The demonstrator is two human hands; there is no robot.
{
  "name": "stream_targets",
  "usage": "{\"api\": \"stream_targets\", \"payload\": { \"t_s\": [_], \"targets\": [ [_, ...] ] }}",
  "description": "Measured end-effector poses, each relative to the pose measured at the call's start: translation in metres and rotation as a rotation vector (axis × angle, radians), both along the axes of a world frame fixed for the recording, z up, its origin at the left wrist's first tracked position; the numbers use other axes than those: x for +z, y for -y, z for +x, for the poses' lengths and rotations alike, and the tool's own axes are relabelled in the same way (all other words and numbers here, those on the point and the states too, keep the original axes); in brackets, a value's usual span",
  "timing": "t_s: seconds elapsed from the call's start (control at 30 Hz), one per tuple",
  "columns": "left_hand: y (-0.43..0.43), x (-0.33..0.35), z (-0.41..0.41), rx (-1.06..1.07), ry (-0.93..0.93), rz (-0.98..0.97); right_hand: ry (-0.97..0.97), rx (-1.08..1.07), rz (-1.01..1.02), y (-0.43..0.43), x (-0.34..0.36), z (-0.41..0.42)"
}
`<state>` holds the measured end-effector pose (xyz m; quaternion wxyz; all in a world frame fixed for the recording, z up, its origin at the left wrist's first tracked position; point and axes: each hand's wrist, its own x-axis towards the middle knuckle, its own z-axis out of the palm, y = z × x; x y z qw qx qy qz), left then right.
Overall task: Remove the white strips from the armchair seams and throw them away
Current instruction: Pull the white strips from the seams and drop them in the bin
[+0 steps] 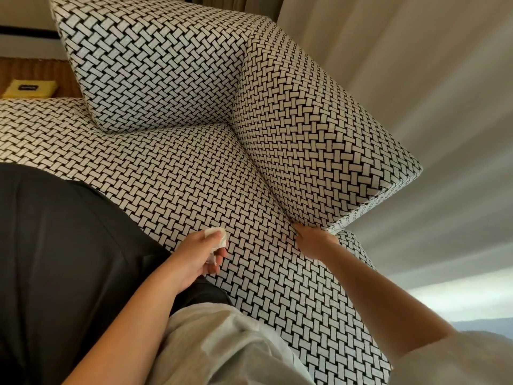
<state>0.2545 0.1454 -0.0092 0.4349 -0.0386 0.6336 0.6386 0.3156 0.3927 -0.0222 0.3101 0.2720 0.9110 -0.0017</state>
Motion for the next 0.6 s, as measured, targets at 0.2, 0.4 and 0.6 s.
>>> {"api": "stream_targets", "payload": {
  "t_s": [0.2,0.4,0.6],
  "targets": [
    [0.004,0.007,0.002,0.055,0.014,0.017,-0.089,0.065,0.026,0.004,0.006,0.003],
    [0.008,0.010,0.003,0.084,-0.007,0.025,-0.056,0.197,0.259,0.008,-0.005,0.014],
    [0.003,0.006,0.000,0.064,-0.007,-0.004,-0.172,0.199,0.254,0.005,-0.011,0.022]
  ]
}}
